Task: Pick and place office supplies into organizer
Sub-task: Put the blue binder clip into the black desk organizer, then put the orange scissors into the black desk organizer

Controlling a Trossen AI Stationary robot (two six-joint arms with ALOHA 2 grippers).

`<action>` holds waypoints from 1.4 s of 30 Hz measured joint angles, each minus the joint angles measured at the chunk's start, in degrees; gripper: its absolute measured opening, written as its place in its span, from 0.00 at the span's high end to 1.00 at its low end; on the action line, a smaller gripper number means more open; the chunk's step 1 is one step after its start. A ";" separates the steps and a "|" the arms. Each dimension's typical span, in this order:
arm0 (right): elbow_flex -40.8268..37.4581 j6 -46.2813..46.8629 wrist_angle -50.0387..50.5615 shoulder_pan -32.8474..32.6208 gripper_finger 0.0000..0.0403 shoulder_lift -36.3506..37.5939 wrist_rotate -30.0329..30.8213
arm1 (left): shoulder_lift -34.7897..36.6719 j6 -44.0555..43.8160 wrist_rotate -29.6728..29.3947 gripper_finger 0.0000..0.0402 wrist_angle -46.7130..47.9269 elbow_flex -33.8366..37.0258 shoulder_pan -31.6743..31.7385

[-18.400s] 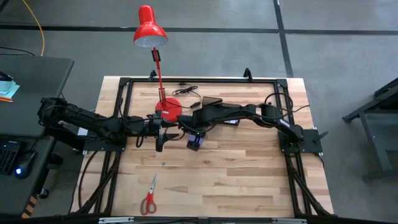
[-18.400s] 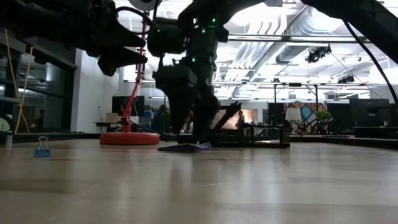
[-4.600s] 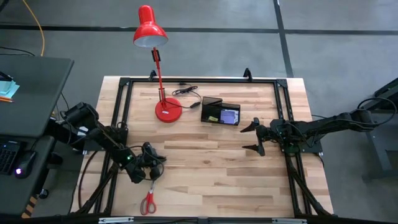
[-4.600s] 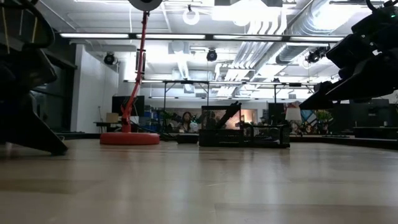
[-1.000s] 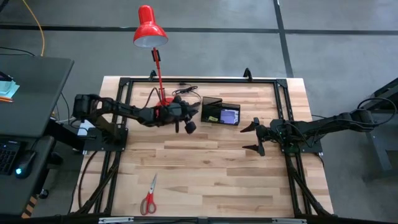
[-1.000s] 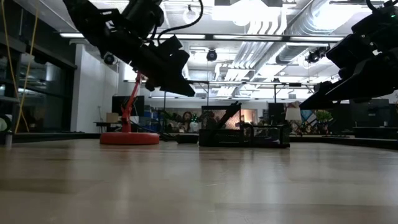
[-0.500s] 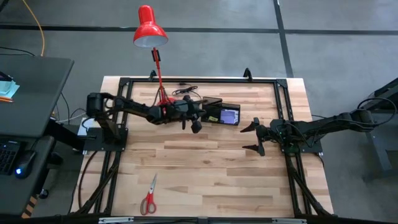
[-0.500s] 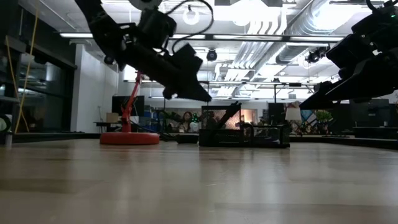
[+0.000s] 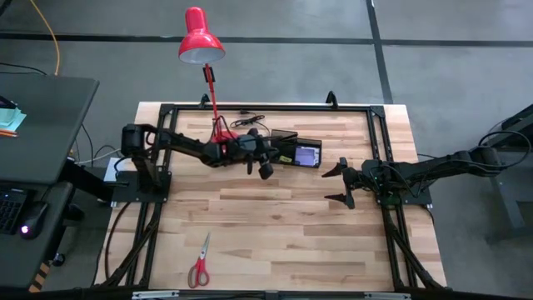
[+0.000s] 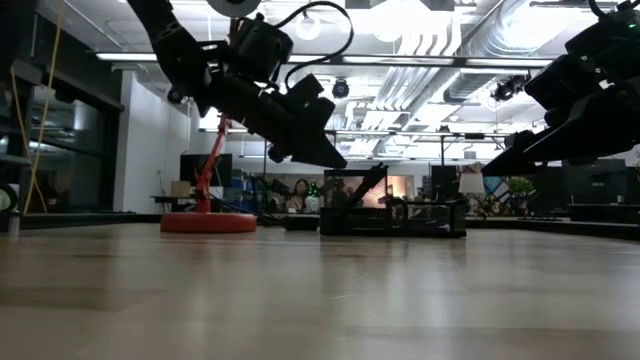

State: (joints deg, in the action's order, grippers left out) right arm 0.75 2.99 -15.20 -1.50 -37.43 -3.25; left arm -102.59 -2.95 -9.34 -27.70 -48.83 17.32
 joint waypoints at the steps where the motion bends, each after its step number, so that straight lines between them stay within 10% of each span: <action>1: 0.00 -0.01 0.00 0.00 0.06 0.00 0.00 | -0.50 -0.02 -0.46 0.98 -0.64 -0.06 -0.01; 23: 0.00 0.00 0.00 0.00 0.06 0.00 0.00 | -1.61 -0.89 1.37 0.99 -0.86 0.01 1.94; 42: 0.00 -0.01 0.00 0.00 0.06 0.00 0.00 | -1.61 -0.75 3.48 0.71 0.11 0.01 2.19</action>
State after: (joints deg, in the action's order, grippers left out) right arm 0.75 2.98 -15.20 -1.50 -37.43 -3.25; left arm -104.20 -3.70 -5.86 -27.59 -48.82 19.51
